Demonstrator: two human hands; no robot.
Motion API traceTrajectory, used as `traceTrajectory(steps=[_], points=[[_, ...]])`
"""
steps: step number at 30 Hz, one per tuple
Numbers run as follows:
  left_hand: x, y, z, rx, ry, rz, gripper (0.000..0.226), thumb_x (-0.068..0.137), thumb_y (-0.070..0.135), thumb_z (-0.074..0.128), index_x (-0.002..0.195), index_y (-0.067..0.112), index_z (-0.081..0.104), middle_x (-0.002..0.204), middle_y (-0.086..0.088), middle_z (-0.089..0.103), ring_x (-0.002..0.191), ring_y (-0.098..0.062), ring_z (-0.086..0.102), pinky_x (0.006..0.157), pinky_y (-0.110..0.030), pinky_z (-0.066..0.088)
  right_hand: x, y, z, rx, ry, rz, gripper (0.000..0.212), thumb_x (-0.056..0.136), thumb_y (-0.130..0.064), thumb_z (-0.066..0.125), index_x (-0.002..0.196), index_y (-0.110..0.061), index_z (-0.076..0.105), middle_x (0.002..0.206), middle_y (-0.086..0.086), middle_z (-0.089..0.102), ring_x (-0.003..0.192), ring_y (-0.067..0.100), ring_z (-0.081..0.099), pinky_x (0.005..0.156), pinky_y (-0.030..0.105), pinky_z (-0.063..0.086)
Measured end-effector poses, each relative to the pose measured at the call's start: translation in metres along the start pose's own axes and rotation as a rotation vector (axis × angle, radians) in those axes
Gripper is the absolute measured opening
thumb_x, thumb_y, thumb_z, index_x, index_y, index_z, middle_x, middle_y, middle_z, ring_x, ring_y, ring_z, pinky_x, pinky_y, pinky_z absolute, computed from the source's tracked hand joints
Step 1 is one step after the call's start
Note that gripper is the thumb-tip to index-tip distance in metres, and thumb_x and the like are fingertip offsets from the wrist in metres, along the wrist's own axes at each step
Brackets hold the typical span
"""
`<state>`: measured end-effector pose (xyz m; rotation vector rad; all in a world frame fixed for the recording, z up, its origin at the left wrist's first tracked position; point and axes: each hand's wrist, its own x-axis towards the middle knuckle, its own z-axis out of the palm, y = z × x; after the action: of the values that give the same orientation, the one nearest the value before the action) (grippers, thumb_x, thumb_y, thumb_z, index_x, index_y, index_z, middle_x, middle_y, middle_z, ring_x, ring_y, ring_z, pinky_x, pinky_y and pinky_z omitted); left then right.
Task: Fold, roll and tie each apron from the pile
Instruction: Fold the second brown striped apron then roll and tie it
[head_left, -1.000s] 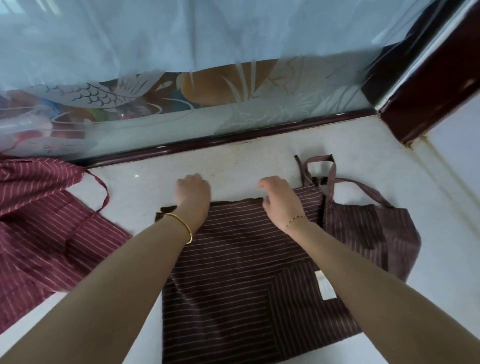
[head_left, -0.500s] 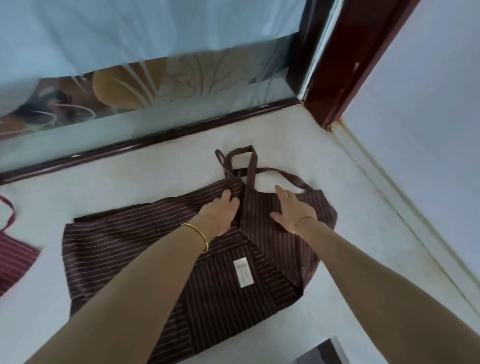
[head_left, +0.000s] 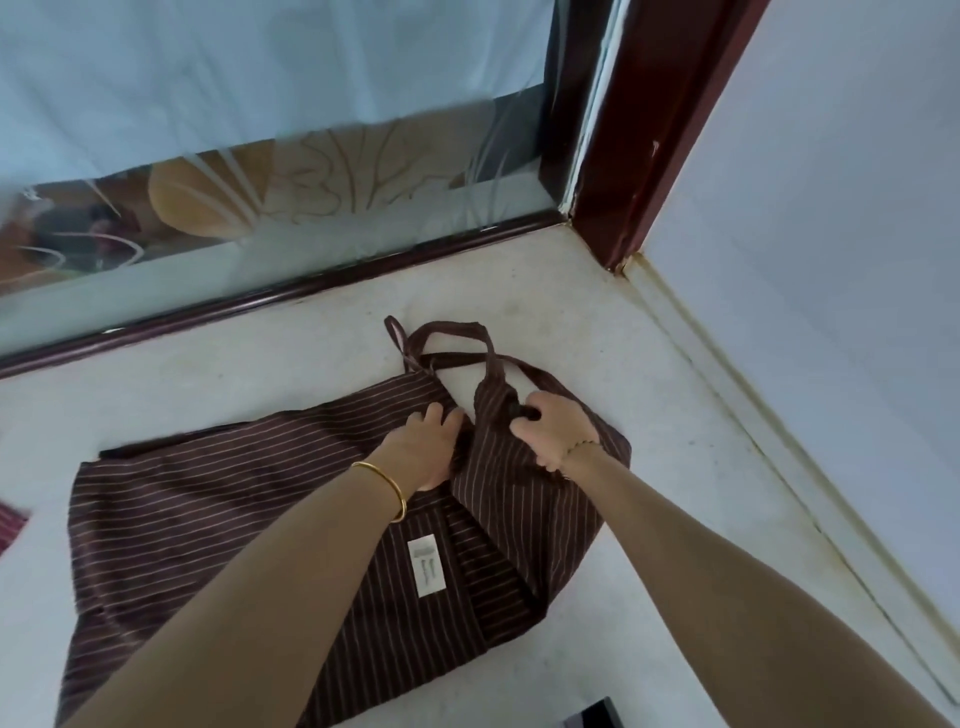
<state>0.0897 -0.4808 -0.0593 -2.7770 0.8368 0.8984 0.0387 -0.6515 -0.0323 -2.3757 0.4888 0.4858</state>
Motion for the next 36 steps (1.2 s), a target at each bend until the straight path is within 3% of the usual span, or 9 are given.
traceTrajectory(steps=[6,10,13,15,18,22,26,30,36], points=[[0.0,0.013,0.005,0.148,-0.024,-0.044,0.087,0.09,0.016,0.06,0.151,0.021,-0.002,0.146,-0.014,0.018,0.127,-0.035,0.033,0.096,-0.041,0.043,-0.019,0.034,-0.059,-0.669,-0.11,0.26,0.018,0.091,-0.011,0.047,0.104,-0.018,0.057,0.096,0.0,0.061,0.096,0.021,0.063,0.083,0.029,0.051],[0.003,0.018,0.005,0.17,-0.073,-0.063,0.101,0.083,0.016,0.069,0.151,0.022,-0.006,0.141,-0.014,0.026,0.123,-0.033,0.038,0.093,-0.041,0.045,-0.016,0.104,-0.058,-0.599,-0.136,0.482,0.033,0.092,-0.021,0.049,0.124,-0.019,0.055,0.12,0.0,0.057,0.104,0.018,0.056,0.058,0.013,0.036],[0.004,0.02,0.004,0.195,-0.121,-0.031,0.109,0.078,0.017,0.075,0.151,0.022,-0.006,0.139,-0.015,0.03,0.122,-0.032,0.041,0.093,-0.041,0.046,0.008,0.147,-0.052,-0.708,-0.103,0.464,0.037,0.076,-0.042,0.049,0.106,-0.024,0.058,0.089,-0.004,0.053,0.085,0.019,0.057,0.05,0.025,0.032],[0.003,0.02,0.002,0.214,-0.143,0.017,0.11,0.077,0.02,0.076,0.151,0.022,-0.005,0.139,-0.015,0.031,0.122,-0.032,0.043,0.092,-0.04,0.047,0.001,0.113,-0.058,-0.619,-0.066,0.479,0.027,0.085,-0.032,0.045,0.098,-0.013,0.058,0.073,-0.006,0.043,0.069,0.015,0.048,0.054,0.025,0.033],[0.0,0.015,-0.005,0.203,-0.142,0.081,0.101,0.082,0.02,0.071,0.151,0.024,-0.003,0.137,-0.014,0.034,0.118,-0.031,0.048,0.09,-0.04,0.049,0.0,0.038,-0.06,-0.701,0.04,0.204,0.009,0.091,-0.007,0.049,0.093,-0.01,0.057,0.076,-0.002,0.052,0.065,0.012,0.049,0.064,0.024,0.045],[-0.002,0.002,-0.012,-0.121,0.038,-0.011,0.057,0.093,0.012,0.05,0.141,0.016,0.021,0.13,-0.013,0.044,0.108,-0.031,0.054,0.088,-0.044,0.05,0.017,-0.015,-0.012,-0.51,-0.141,-0.214,0.031,0.095,-0.012,0.044,0.126,-0.013,0.049,0.111,0.006,0.056,0.095,0.023,0.058,0.08,0.034,0.051],[0.01,-0.025,-0.029,-0.432,0.389,-0.354,0.037,0.096,0.023,0.048,0.125,0.001,0.041,0.124,-0.017,0.044,0.113,-0.032,0.048,0.094,-0.041,0.044,0.041,-0.038,0.027,-0.365,-0.126,-0.201,0.03,0.099,-0.03,0.043,0.119,-0.009,0.049,0.113,0.009,0.055,0.095,0.027,0.059,0.08,0.038,0.051],[0.037,-0.05,-0.043,-0.555,0.239,-0.55,0.052,0.09,0.048,0.052,0.119,0.005,0.053,0.12,-0.017,0.049,0.111,-0.034,0.047,0.093,-0.043,0.044,0.063,-0.052,0.045,-0.278,-0.172,-0.147,0.039,0.092,-0.041,0.054,0.115,-0.01,0.051,0.11,0.007,0.056,0.098,0.025,0.057,0.081,0.037,0.05],[0.072,-0.052,-0.046,-0.604,-0.023,-0.4,0.044,0.076,0.052,0.067,0.066,0.014,0.046,0.066,0.0,0.049,0.066,-0.02,0.052,0.071,-0.033,0.045,0.073,-0.048,0.069,-0.185,-0.11,-0.2,0.036,0.09,-0.033,0.059,0.123,-0.018,0.057,0.118,0.004,0.057,0.112,0.023,0.051,0.094,0.036,0.046]])
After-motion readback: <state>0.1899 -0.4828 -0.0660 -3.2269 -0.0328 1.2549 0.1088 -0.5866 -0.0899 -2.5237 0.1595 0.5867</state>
